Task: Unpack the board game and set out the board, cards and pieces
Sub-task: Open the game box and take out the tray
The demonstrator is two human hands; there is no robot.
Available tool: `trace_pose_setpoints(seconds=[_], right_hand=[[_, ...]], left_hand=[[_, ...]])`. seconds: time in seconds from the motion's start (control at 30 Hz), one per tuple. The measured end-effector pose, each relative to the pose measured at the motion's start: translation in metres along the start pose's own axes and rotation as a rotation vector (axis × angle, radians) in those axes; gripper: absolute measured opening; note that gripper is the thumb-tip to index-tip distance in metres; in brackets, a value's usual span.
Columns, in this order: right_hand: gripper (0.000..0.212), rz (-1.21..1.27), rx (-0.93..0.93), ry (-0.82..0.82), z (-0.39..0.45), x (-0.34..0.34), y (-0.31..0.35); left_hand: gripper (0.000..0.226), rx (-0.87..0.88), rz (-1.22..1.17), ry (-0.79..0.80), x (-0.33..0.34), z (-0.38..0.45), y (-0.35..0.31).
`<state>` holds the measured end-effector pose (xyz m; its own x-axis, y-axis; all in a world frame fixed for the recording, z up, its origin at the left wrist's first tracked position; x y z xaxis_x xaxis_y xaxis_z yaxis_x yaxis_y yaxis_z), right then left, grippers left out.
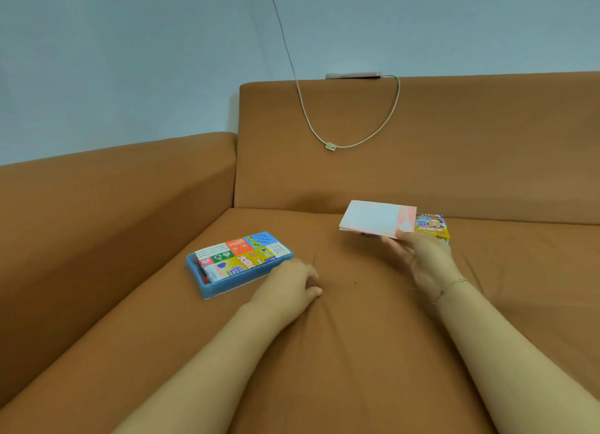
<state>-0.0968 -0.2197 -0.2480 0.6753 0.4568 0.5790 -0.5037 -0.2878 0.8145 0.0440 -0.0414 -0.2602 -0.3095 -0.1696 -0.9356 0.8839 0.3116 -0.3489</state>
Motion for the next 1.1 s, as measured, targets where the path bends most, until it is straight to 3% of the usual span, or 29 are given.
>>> trace_pose_setpoints(seconds=[0.13, 0.4, 0.47, 0.63, 0.77, 0.83, 0.93, 1.03, 1.1], right_hand=[[0.012, 0.09, -0.073, -0.097, 0.013, -0.017, 0.014], [0.021, 0.048, -0.041, -0.13, 0.024, -0.027, 0.002], [0.021, -0.153, 0.031, -0.1, 0.024, -0.026, -0.002], [0.063, -0.807, 0.003, -0.081, 0.015, -0.02, -0.01], [0.057, -0.958, -0.081, 0.022, 0.002, 0.001, -0.017], [0.048, -0.976, -0.081, 0.138, -0.002, 0.02, -0.028], [0.038, -1.015, -0.014, 0.313, -0.004, 0.052, -0.053], [0.043, -1.061, 0.099, 0.406, -0.005, 0.081, -0.076], [0.045, -1.094, 0.147, 0.424, -0.006, 0.099, -0.09]], left_hand=[[0.015, -0.148, -0.001, 0.014, 0.006, 0.025, 0.0], [0.02, -0.282, 0.16, -0.021, 0.013, 0.026, -0.004], [0.019, -0.276, 0.193, -0.02, 0.013, 0.024, -0.007], [0.023, -0.257, 0.261, -0.002, 0.013, 0.022, -0.008], [0.022, -0.208, 0.239, 0.02, 0.01, 0.018, -0.005], [0.019, -0.17, 0.164, -0.058, 0.0, 0.011, -0.003], [0.015, -0.154, -0.011, -0.309, -0.031, -0.009, 0.008], [0.018, -0.201, -0.253, -0.571, -0.057, -0.034, 0.032], [0.02, -0.29, -0.348, -0.654, -0.065, -0.043, 0.052]])
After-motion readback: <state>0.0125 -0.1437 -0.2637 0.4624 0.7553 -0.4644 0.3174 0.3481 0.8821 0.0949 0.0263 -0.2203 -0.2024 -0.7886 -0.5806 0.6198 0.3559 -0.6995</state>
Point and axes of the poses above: each hand's wrist, its own z-axis towards the middle knuckle, its own x-axis out of the palm, y = z × x, the point moved 3 cm from there along z, towards the middle knuckle, and after that the axes turned 11 degrees about y, right-handed, at the moved point
